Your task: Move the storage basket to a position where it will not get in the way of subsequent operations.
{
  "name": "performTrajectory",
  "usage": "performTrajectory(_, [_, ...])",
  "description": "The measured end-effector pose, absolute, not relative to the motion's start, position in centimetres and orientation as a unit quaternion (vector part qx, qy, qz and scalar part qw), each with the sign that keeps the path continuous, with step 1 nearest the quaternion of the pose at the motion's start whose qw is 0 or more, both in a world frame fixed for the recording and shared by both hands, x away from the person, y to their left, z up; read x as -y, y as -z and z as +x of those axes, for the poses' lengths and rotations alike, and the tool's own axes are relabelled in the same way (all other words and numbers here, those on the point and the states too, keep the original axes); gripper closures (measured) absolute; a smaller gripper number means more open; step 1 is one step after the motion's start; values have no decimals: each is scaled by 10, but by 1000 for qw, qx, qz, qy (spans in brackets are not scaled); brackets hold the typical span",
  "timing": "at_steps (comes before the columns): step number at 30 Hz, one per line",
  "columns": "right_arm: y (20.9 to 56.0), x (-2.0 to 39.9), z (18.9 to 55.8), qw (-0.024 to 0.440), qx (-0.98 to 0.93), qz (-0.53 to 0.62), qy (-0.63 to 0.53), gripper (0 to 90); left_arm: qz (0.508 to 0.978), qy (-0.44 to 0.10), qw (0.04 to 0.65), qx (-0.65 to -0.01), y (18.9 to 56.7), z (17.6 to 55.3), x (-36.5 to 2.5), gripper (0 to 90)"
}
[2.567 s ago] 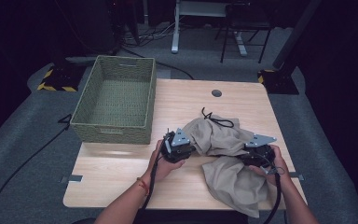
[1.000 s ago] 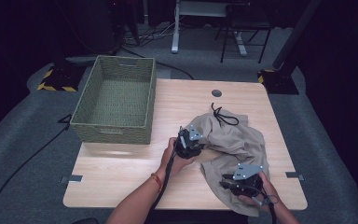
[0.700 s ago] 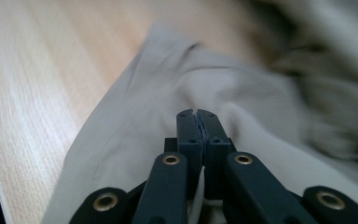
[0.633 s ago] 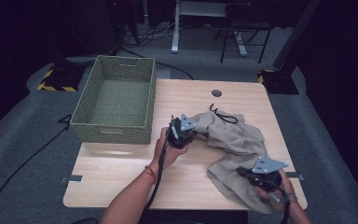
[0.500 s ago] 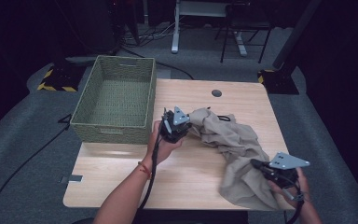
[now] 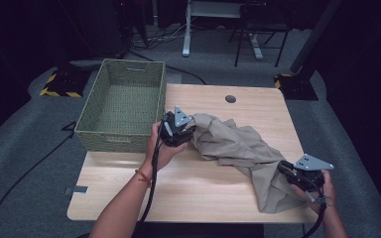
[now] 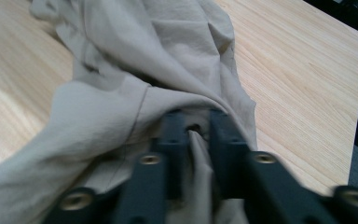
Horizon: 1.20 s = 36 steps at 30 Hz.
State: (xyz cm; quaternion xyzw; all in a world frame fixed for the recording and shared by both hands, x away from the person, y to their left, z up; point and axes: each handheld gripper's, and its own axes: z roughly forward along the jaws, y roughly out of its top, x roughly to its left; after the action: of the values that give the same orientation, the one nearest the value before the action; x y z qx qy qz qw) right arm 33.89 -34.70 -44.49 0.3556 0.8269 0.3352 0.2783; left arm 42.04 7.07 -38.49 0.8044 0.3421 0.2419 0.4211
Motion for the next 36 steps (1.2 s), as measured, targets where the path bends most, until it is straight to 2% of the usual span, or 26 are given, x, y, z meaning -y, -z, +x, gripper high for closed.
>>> performTrajectory(3, [441, 342, 339, 271, -821, 350, -359, 506, 805, -226, 442, -324, 382, 412, -74, 399])
performTrajectory(4, [439, 340, 338, 268, -821, 347, -366, 479, 806, -224, 445, -319, 381, 409, -75, 359])
performTrajectory(7, [429, 333, 334, 273, -816, 339, -380, 407, 810, -221, 447, -307, 375, 400, -80, 317])
performTrajectory(11, [414, 316, 328, 264, -812, 311, -418, 355, 816, -228, 441, -295, 372, 389, -86, 293])
performTrajectory(14, [410, 294, 329, 247, -827, 275, -423, 329, 819, -213, 441, -297, 375, 385, -92, 277])
performTrajectory(19, [419, 253, 357, 233, -851, 249, -398, 299, 835, -222, 411, -291, 398, 376, -91, 266])
performTrajectory(23, [435, 226, 383, 206, -872, 234, -377, 278, 844, -206, 407, -282, 418, 368, -90, 261])
performTrajectory(26, [447, 210, 396, 203, -886, 230, -349, 362, 852, -195, 399, -278, 432, 362, -90, 244])
performTrajectory(29, [458, 202, 407, 188, -901, 231, -316, 657, 859, -192, 389, -271, 443, 355, -93, 240])
performTrajectory(31, [460, 203, 410, 184, -902, 231, -316, 788, 864, -195, 380, -266, 449, 349, -97, 229])
performTrajectory(33, [455, 207, 411, 188, -896, 236, -327, 842, 870, -215, 353, -270, 450, 345, -102, 225])
performTrajectory(36, [437, 213, 411, 208, -883, 241, -344, 856, 867, -220, 353, -275, 444, 340, -115, 219])
